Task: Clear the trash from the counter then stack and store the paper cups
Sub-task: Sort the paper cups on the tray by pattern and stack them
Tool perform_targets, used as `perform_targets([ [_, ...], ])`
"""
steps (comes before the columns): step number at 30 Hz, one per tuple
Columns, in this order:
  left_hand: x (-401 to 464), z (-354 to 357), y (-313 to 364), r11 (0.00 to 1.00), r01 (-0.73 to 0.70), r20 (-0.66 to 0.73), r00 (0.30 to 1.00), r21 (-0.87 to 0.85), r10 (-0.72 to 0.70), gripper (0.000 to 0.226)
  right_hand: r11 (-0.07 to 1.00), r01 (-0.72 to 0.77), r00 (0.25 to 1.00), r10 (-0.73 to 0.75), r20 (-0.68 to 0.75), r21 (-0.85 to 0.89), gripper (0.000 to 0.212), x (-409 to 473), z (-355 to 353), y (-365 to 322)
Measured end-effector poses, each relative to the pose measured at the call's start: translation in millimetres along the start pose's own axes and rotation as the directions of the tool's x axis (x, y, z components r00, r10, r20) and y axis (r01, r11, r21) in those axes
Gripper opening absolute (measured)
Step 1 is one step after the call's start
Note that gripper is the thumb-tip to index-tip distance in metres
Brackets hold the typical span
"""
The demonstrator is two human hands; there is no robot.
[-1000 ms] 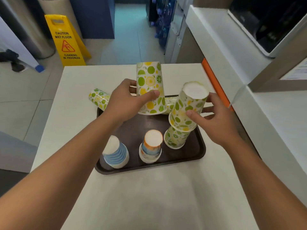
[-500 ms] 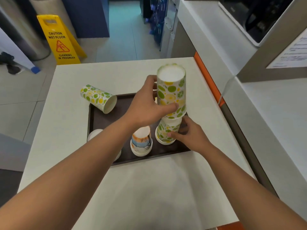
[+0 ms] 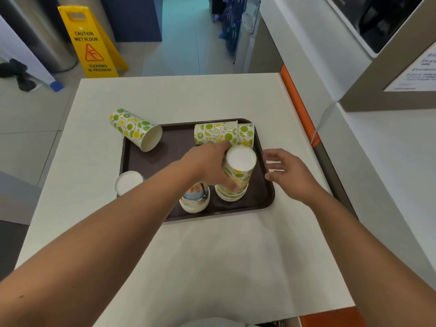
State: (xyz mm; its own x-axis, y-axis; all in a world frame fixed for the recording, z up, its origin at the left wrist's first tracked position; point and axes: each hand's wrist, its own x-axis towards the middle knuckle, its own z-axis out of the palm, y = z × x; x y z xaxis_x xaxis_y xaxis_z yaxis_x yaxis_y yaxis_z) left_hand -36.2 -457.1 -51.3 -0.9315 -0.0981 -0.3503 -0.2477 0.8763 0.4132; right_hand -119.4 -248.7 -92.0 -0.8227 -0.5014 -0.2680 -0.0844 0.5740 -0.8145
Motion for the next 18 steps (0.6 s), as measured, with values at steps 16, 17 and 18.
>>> perform_targets([
  [16, -1, -64, -100, 0.859, 0.369, -0.501, 0.701, -0.355, -0.508, 0.055, 0.788, 0.427, 0.904, -0.377, 0.201, -0.443, 0.050, 104, 20, -92],
  [17, 1, -65, -109, 0.824, 0.423, -0.498, 0.658, -0.377, -0.565, 0.060, 0.739, 0.448, 0.894, -0.378, 0.241, -0.503, 0.054, 111, 27, -95],
  [18, 3, -65, -117, 0.782, 0.474, -0.482, 0.616, -0.405, -0.623, 0.066, 0.689, 0.460, 0.888, -0.368, 0.277, -0.559, 0.059, 117, 34, -97],
])
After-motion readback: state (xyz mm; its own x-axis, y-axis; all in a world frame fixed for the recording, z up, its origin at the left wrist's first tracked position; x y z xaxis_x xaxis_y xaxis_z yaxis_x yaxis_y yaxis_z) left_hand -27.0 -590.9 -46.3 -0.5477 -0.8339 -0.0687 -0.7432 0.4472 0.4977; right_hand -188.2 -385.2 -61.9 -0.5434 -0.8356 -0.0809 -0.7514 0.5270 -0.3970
